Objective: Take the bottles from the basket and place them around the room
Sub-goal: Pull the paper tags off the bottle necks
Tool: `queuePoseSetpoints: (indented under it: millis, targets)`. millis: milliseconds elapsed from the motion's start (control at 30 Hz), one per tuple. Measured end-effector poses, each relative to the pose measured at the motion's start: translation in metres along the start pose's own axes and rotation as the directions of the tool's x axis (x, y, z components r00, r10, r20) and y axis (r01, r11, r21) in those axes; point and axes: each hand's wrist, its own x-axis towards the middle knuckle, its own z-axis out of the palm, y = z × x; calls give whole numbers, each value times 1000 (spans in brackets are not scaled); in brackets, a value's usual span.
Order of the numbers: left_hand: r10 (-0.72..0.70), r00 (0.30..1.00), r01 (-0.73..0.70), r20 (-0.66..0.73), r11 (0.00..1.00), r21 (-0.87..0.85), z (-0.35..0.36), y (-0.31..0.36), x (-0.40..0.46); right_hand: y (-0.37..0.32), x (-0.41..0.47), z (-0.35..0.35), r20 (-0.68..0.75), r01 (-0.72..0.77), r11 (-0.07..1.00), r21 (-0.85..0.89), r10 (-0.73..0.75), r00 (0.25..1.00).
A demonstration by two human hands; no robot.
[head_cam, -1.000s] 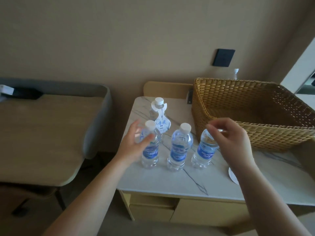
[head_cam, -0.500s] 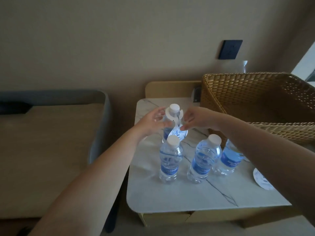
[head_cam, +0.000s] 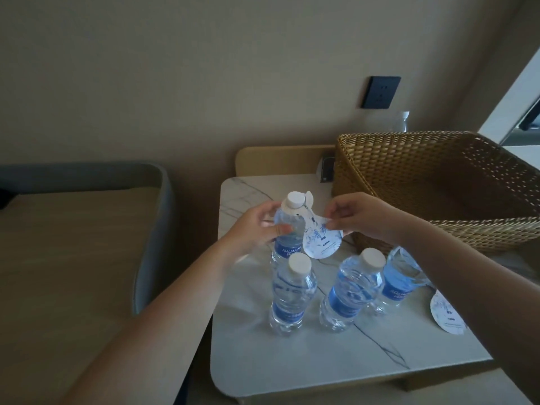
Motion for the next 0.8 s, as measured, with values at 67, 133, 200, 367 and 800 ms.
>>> queuePoseSetpoints:
  millis: [67,133,200,367,800]
  targets:
    - [2,1000,-2,-11,1000,-8,1,0,-2,-6,-3,-4,-12,29,999,29,-29,1000]
    - [7,1000,-7,-24,1000,-25,2,-1,-4,-15,-3,-7,-34,65,997,45,-63,997]
    - [17,999,-18,-39,1000,-23,3,0,-5,-25,-1,-8,-66,94,993,67,-89,994]
    - [18,999,-17,-39,999,34,4,2,-7,-42,8,-4,-180,127,990,60,-114,977]
    - [116,984,-55,-133,919,390,24,85,-23,-26,-80,-57,-529,335,897,287,-143,837]
